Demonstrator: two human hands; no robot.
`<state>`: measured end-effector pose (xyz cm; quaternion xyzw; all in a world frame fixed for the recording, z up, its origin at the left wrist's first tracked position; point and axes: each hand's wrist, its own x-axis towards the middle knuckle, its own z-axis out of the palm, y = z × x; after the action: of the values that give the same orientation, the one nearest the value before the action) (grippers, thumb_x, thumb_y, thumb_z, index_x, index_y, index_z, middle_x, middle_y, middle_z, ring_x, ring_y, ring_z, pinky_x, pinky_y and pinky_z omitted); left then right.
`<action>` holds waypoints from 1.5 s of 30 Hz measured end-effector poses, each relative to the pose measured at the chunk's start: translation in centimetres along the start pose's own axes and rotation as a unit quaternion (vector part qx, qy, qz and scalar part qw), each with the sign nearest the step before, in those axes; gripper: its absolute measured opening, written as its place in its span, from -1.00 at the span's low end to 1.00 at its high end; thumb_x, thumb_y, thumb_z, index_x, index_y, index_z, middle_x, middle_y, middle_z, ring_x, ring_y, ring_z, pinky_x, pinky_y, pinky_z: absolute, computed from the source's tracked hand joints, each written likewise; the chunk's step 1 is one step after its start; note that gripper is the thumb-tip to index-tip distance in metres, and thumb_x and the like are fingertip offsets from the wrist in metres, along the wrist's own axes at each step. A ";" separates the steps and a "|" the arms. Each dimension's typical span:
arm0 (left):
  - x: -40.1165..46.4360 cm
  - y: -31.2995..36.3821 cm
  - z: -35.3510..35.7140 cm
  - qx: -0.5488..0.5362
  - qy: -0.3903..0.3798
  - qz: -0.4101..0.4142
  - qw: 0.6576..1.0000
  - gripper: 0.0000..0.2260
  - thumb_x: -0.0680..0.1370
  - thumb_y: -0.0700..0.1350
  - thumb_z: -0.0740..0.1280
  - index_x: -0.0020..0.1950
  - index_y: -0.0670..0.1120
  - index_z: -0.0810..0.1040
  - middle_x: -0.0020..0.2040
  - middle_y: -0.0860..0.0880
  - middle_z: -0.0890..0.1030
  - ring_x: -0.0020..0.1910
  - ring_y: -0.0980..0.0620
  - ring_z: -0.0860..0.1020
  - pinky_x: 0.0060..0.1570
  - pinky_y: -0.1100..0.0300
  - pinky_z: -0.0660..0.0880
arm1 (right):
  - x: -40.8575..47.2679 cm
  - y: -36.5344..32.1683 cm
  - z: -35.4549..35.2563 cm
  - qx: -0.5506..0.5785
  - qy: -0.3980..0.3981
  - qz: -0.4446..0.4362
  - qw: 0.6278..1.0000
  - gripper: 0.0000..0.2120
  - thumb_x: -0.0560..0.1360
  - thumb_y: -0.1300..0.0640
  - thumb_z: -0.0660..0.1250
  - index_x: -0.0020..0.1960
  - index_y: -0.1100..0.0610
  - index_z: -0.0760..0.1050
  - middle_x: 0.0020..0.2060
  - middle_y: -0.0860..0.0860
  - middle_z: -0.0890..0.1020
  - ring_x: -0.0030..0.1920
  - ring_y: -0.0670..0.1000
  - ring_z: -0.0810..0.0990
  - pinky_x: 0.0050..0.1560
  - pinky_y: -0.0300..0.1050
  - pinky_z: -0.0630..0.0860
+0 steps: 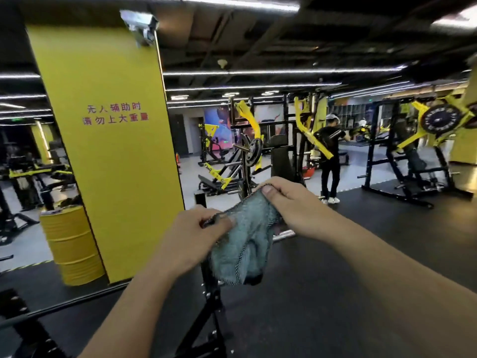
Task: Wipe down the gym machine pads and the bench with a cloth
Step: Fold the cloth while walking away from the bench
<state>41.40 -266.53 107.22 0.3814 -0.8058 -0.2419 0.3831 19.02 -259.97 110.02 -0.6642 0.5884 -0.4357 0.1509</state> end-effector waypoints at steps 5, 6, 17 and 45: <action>3.5 9.2 6.6 -0.091 -0.002 0.022 0.996 -0.69 0.57 0.31 0.33 -0.17 0.14 0.67 -0.17 0.17 0.68 -0.14 0.19 0.64 -0.04 0.06 0.54 | -4.3 3.1 -12.1 -0.026 0.068 0.038 0.997 -0.66 0.69 -0.13 0.20 0.08 0.13 0.55 -0.17 0.23 0.63 -0.43 0.08 0.65 -0.44 -0.20 0.51; 3.9 10.8 8.3 -0.131 -0.024 0.020 0.991 -0.69 0.56 0.33 0.33 -0.07 0.14 0.72 -0.09 0.14 0.73 -0.05 0.10 0.69 0.09 -0.02 0.59 | -5.4 3.9 -14.3 -0.031 0.078 0.049 0.995 -0.61 0.68 -0.16 0.22 0.06 0.17 0.55 -0.16 0.23 0.62 -0.39 0.07 0.66 -0.42 -0.22 0.52; 6.4 26.1 26.6 -0.192 -0.075 0.176 0.962 -0.65 0.52 0.24 0.39 -0.09 -0.05 0.69 -0.14 0.03 0.69 -0.14 0.11 0.61 -0.21 0.28 0.43 | -19.0 9.7 -31.1 -0.024 0.267 0.183 0.946 -0.57 0.65 -0.32 0.12 0.04 -0.03 0.58 -0.01 -0.07 0.67 0.06 0.04 0.65 0.23 0.20 0.59; -10.6 47.8 41.7 -0.440 -0.739 0.182 0.476 -0.51 0.58 0.13 0.36 0.29 -0.24 0.62 0.20 -0.25 0.66 0.32 -0.22 0.59 0.44 -0.18 0.41 | -49.8 -8.7 -30.0 0.032 0.656 0.308 0.688 -0.47 0.46 0.50 0.43 0.35 0.15 0.47 0.09 0.19 0.63 0.06 0.19 0.71 0.05 0.07 0.67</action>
<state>-8.14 -225.69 110.61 -0.3127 -0.6300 -0.6819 -0.2007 5.58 -202.82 113.48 0.0147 0.6948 -0.7078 -0.1269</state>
